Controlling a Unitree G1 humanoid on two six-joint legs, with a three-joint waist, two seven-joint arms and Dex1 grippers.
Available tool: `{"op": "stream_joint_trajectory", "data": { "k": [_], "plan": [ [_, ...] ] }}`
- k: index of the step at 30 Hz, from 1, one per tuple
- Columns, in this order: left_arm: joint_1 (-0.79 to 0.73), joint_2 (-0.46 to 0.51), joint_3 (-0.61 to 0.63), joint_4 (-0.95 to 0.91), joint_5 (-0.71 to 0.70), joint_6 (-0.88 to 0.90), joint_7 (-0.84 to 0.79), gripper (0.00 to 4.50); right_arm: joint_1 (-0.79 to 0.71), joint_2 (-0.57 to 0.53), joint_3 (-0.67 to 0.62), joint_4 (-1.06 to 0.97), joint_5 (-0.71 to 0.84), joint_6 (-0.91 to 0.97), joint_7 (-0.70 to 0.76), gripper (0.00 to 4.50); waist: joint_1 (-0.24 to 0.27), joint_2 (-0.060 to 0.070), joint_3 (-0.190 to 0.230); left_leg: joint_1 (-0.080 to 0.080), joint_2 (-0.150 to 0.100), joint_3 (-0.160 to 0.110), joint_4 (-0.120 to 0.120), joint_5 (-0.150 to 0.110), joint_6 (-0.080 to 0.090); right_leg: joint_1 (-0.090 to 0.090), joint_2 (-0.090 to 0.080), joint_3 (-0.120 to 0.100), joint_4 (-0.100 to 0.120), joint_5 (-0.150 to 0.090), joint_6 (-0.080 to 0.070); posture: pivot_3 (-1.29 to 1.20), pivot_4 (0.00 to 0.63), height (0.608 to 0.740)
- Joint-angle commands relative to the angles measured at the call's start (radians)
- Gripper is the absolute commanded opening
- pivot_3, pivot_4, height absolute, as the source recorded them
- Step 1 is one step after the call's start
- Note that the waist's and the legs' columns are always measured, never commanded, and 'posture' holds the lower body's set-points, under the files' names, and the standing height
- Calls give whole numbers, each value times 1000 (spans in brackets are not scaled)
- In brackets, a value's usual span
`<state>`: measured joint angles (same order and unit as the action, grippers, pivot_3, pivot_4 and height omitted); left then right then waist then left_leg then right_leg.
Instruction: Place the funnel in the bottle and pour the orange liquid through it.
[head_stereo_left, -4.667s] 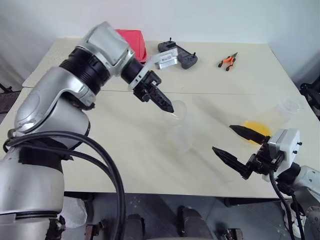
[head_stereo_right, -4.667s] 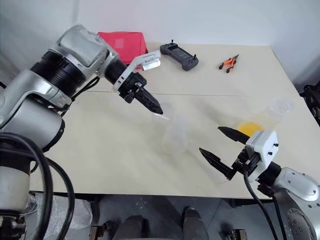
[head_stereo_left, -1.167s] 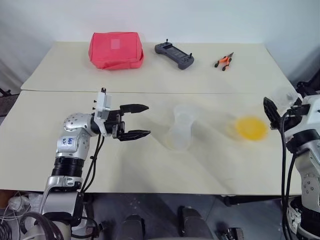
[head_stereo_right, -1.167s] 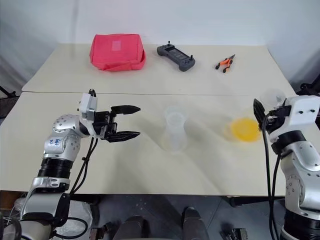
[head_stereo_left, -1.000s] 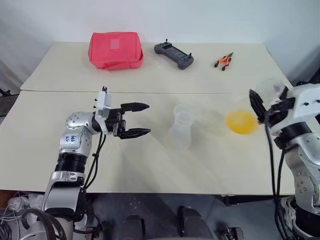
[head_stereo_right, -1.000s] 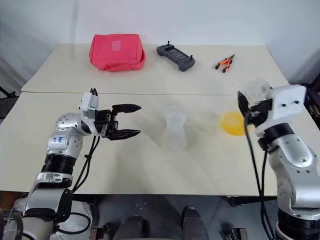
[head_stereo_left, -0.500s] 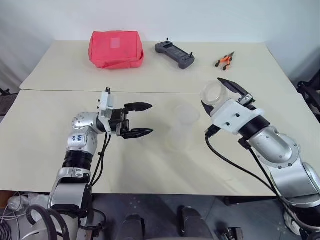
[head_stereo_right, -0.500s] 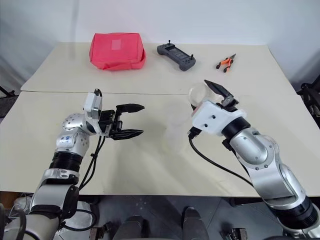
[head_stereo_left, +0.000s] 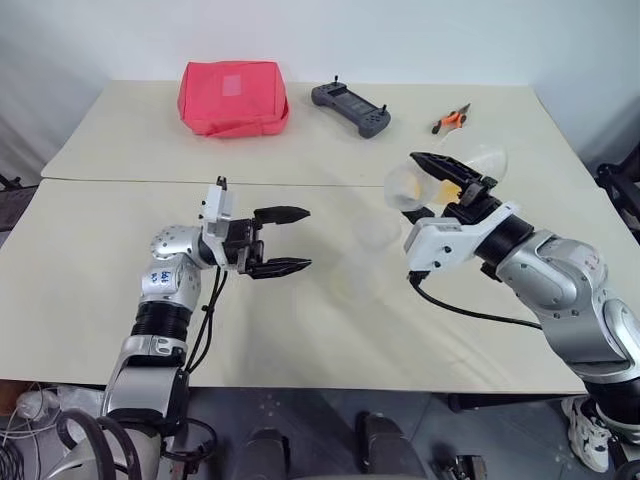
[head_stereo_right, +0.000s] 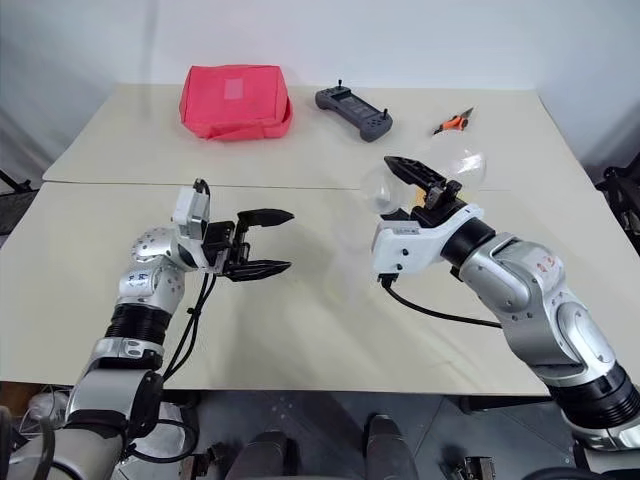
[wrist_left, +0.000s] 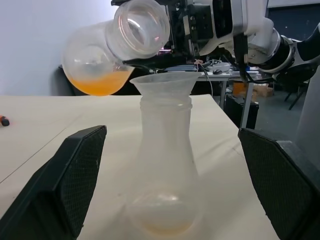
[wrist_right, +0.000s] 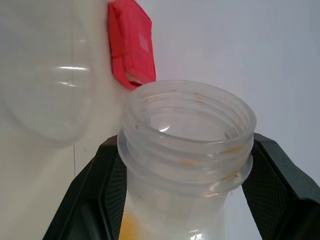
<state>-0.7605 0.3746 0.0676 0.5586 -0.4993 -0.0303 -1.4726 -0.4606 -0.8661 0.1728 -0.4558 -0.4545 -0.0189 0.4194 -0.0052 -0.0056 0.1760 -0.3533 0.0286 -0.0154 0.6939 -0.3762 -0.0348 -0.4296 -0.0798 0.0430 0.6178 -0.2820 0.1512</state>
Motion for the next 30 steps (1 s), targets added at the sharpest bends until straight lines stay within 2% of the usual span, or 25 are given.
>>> {"op": "stream_joint_trajectory", "data": {
  "k": [1, 30],
  "plan": [
    [-8, 1, 11, -34, -4, -9, 0, 4500, -31, -12, -42, -2, -39, -71, 1, 2748, 0, 0, 0, 0, 0, 0, 0, 0, 0, 0, 0, 0, 0, 0, 0, 0, 150, 740],
    [-7, -2, 12, -40, -14, 9, -11, 4500, -98, -29, -77, 148, -257, -374, -41, 2748, -3, 0, 0, 0, 0, 0, 0, 0, 0, 0, 0, 0, 0, 0, 0, 0, 150, 740]
  ]
}}
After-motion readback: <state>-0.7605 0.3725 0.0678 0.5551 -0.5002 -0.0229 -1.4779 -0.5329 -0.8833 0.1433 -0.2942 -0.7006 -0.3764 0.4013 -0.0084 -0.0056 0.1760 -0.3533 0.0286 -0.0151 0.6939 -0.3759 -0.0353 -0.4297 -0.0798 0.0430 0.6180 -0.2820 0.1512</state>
